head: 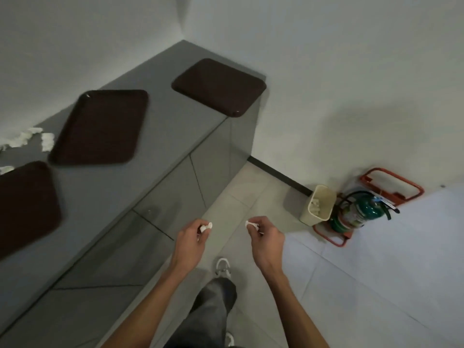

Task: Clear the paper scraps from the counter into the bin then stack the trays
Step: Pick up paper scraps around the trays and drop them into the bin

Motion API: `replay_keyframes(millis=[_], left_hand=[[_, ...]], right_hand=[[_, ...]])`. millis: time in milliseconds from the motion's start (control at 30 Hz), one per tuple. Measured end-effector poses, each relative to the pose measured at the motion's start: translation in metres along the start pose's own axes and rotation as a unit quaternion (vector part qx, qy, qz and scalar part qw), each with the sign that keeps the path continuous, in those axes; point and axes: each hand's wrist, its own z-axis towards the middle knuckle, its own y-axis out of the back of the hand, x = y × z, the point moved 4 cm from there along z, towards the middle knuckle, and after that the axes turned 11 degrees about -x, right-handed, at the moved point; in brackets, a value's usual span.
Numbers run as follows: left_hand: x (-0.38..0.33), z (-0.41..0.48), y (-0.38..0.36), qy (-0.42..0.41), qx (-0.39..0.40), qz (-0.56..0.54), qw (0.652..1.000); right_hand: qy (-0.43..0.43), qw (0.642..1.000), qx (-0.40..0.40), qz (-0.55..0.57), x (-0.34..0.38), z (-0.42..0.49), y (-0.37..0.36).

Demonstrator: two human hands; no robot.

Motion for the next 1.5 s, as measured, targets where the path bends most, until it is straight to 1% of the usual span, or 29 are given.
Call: replay_keyframes(millis=[133, 300, 400, 467, 667, 767, 933, 1067, 1233, 1300, 1367, 1433, 1500], left_hand=[[-0.036, 0.046, -0.085, -0.024, 0.065, -0.011, 0.998], [-0.093, 0.100, -0.191, -0.034, 0.141, -0.021, 0.989], [-0.125, 0.126, -0.254, -0.013, 0.196, -0.016, 0.980], [-0.143, 0.134, -0.291, 0.004, 0.219, -0.017, 0.976], [-0.179, 0.152, -0.405, 0.072, 0.243, -0.014, 0.967], [-0.180, 0.160, -0.475, 0.126, 0.221, -0.007, 0.967], [-0.167, 0.166, -0.601, 0.190, 0.189, -0.013, 0.963], [-0.154, 0.172, -0.701, 0.209, 0.187, -0.002, 0.960], [-0.128, 0.177, -0.811, 0.238, 0.219, 0.026, 0.946], [-0.116, 0.181, -0.844, 0.255, 0.234, 0.032, 0.938], [-0.110, 0.182, -0.866, 0.255, 0.272, 0.035, 0.927], [-0.107, 0.183, -0.875, 0.239, 0.306, 0.047, 0.920], [-0.105, 0.185, -0.866, 0.238, 0.305, 0.043, 0.921]], right_hand=[[-0.056, 0.997, -0.053, -0.014, -0.037, 0.071, 0.037], [-0.121, 0.987, -0.092, -0.046, -0.084, 0.155, 0.076], [-0.156, 0.980, -0.116, -0.040, -0.117, 0.205, 0.099], [-0.178, 0.976, -0.121, -0.040, -0.139, 0.232, 0.115], [-0.206, 0.969, -0.125, -0.063, -0.219, 0.330, 0.152], [-0.225, 0.966, -0.104, -0.080, -0.285, 0.382, 0.157], [-0.210, 0.967, -0.036, -0.139, -0.397, 0.466, 0.149], [-0.182, 0.963, 0.020, -0.197, -0.474, 0.526, 0.137], [-0.161, 0.948, 0.060, -0.267, -0.547, 0.583, 0.121], [-0.152, 0.940, 0.088, -0.294, -0.573, 0.600, 0.110], [-0.128, 0.929, 0.125, -0.323, -0.595, 0.614, 0.095], [-0.122, 0.924, 0.136, -0.337, -0.607, 0.623, 0.089], [-0.130, 0.923, 0.141, -0.333, -0.608, 0.625, 0.087]])
